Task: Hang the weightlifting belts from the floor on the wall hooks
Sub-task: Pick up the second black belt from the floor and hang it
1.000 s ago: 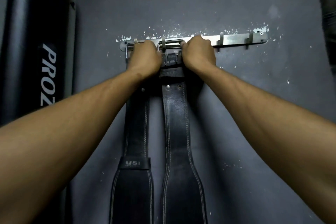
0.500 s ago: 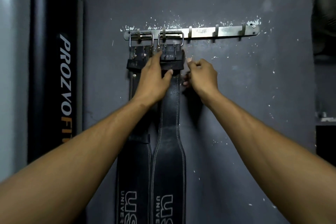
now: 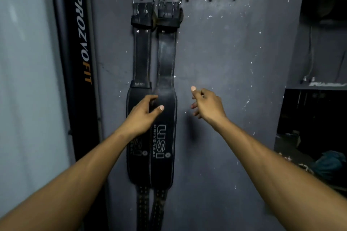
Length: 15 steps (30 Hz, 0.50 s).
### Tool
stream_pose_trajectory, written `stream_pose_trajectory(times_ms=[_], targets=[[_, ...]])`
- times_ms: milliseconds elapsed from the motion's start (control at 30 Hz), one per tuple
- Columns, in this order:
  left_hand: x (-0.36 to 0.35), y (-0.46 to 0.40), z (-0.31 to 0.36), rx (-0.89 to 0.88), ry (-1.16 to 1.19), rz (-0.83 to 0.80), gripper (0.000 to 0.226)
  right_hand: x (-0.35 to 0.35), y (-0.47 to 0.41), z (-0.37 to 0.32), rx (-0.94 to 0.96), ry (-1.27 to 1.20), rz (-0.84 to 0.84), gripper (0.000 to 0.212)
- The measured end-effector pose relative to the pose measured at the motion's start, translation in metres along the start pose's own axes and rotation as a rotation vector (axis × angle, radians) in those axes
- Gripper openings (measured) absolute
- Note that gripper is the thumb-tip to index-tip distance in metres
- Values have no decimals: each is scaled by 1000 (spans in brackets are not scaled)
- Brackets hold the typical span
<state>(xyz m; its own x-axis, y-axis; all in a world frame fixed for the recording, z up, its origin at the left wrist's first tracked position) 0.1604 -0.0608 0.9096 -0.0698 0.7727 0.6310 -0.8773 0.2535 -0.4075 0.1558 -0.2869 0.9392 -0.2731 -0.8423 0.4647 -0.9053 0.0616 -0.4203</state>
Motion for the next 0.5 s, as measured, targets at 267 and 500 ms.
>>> stream_pose_trajectory(times_ms=[267,500], targets=[[-75,136,-36,211,112,-121,55,-14,145,86,-223,-28,-139,58],[-125,259,-76,357,113,-252,53,-58,250,131,-371,-7,-270,59]])
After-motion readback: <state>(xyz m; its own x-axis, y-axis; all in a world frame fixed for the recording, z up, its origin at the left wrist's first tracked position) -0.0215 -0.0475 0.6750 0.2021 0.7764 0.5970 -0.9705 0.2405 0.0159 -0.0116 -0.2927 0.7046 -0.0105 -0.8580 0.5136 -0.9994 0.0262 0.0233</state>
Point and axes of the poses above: each hand's wrist, its own y-axis away from the middle knuckle, its own x-axis out of the back of the hand, z = x × y, the point moved 5 cm from there along -y, towards the middle knuckle, and after that the axes turned 10 degrees about -z, right-handed, at the moved point
